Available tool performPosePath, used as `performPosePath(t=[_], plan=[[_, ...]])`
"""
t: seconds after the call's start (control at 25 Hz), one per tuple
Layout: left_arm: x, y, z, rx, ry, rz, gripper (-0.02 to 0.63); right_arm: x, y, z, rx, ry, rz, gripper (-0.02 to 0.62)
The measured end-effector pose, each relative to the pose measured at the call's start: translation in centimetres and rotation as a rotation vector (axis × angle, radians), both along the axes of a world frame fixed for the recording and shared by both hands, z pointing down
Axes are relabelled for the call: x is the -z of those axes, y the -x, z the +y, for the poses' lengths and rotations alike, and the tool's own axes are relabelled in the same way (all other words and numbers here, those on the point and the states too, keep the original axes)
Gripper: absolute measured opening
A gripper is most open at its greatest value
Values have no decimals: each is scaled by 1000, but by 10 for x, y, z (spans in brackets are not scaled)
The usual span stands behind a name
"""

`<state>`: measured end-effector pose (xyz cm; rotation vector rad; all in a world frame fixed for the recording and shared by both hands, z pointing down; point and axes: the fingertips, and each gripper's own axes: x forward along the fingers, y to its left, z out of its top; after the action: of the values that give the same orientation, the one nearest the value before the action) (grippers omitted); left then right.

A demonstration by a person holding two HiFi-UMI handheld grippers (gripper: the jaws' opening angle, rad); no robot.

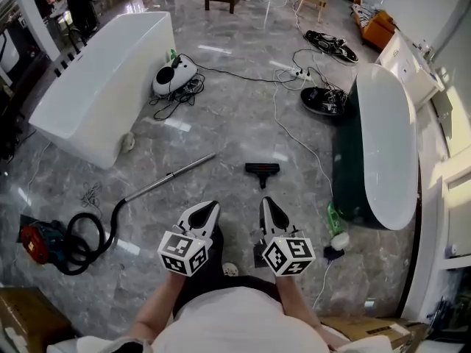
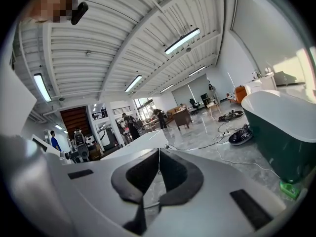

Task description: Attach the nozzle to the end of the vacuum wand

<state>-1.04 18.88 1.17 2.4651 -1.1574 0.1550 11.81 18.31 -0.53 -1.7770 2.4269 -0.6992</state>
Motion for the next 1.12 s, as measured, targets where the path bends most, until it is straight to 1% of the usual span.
performPosePath(t=[0.2,0.52,0.72,0.8,0.88,1.0,1.12], plan=[[6,13,-57,-40,4,8,11,2,16,-56,4,7,8,14],[7,48,-152,-73,9,-5,11,8,45,-143,3,-6,-3,14],[0,67,-205,-108,7,-21,11,5,45,-192,-51,-13,-3,14],[-4,70,-222,-125,9,-22,11,3,44,-210,-56,-14,-8,14],[-8,72,-235,-145,8,-25,11,1,46,-225,-30,-16,-6,14],[-12,74,-254,-173,6,-36,11,2,52,-244,38,-17,-7,14],[-13,73,-269,-184,5,-31,11,5,46,-259,72,-14,-29,14]])
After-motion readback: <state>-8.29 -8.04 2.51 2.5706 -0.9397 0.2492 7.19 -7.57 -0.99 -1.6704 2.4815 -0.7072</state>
